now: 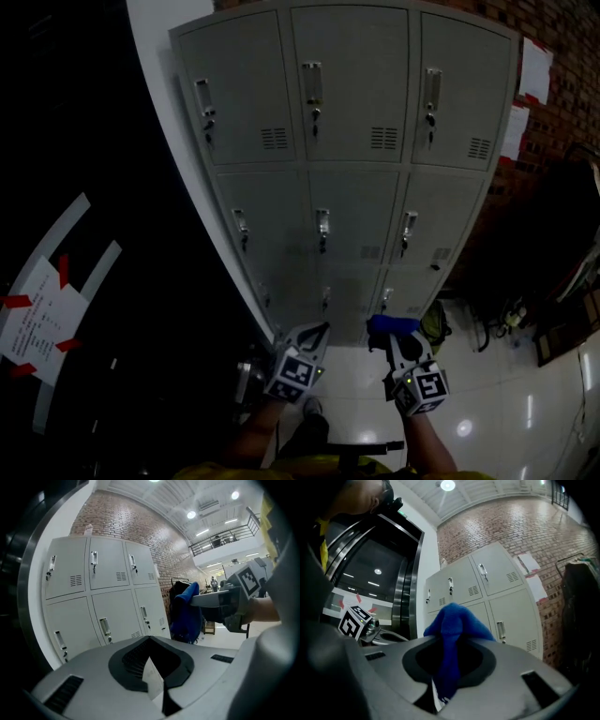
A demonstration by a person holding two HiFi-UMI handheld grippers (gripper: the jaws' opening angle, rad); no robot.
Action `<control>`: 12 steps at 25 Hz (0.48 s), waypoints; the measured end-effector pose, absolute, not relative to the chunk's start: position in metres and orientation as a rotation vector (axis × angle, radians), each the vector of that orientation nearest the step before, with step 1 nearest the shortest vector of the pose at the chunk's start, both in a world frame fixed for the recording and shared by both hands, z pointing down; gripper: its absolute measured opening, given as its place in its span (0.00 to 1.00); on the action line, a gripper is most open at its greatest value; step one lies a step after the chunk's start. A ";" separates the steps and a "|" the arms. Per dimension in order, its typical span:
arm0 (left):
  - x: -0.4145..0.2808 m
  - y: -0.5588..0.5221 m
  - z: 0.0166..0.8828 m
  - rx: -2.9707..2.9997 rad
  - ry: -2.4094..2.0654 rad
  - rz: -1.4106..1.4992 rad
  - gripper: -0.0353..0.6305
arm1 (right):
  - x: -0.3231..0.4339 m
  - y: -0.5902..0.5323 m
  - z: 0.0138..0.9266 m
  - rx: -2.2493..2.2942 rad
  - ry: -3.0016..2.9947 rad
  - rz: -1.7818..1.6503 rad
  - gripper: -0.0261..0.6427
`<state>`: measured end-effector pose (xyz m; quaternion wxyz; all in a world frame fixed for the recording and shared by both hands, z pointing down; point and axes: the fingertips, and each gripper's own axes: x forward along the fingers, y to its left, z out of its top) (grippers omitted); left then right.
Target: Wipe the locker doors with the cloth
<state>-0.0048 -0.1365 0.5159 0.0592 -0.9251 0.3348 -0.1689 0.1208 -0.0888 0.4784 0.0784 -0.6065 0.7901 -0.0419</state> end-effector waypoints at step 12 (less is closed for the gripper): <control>-0.020 0.080 0.494 -2.786 1.042 -0.491 0.06 | 0.118 0.134 0.461 -1.838 2.378 -0.048 0.14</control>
